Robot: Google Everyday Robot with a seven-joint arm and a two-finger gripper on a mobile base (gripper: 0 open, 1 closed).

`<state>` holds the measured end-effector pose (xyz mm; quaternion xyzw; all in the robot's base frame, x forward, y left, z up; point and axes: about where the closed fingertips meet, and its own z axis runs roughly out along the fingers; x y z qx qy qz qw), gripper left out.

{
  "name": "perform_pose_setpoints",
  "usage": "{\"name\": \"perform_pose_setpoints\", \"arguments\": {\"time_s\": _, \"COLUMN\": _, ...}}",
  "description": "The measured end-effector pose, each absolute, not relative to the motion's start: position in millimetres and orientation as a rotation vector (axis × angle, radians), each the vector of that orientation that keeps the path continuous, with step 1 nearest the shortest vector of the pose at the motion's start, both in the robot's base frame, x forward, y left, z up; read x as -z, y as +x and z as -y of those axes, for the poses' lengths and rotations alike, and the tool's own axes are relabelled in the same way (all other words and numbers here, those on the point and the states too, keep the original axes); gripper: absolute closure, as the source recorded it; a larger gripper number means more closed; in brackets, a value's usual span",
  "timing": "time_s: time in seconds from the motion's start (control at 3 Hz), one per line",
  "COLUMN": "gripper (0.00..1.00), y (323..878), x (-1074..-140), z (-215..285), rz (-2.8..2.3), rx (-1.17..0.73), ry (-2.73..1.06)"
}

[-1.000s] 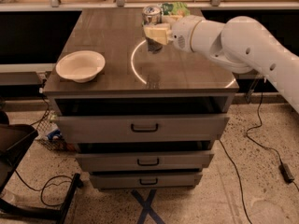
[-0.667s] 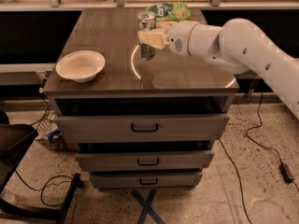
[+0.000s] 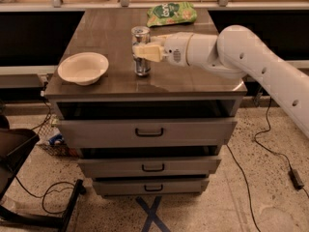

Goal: Move redbull can near paper bowl

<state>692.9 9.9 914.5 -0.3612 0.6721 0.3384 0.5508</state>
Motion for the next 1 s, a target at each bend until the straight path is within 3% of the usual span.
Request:
{"name": "perform_pose_setpoints", "arguments": {"time_s": 0.67, "gripper": 1.00, "y": 674.6, "x": -908.0, "z": -30.7, "rz": -1.478, "rx": -0.845, "ry": -0.974}}
{"name": "perform_pose_setpoints", "arguments": {"time_s": 1.0, "gripper": 0.82, "y": 674.1, "x": -908.1, "z": -33.5, "rz": -1.477, "rx": -0.846, "ry": -0.978}}
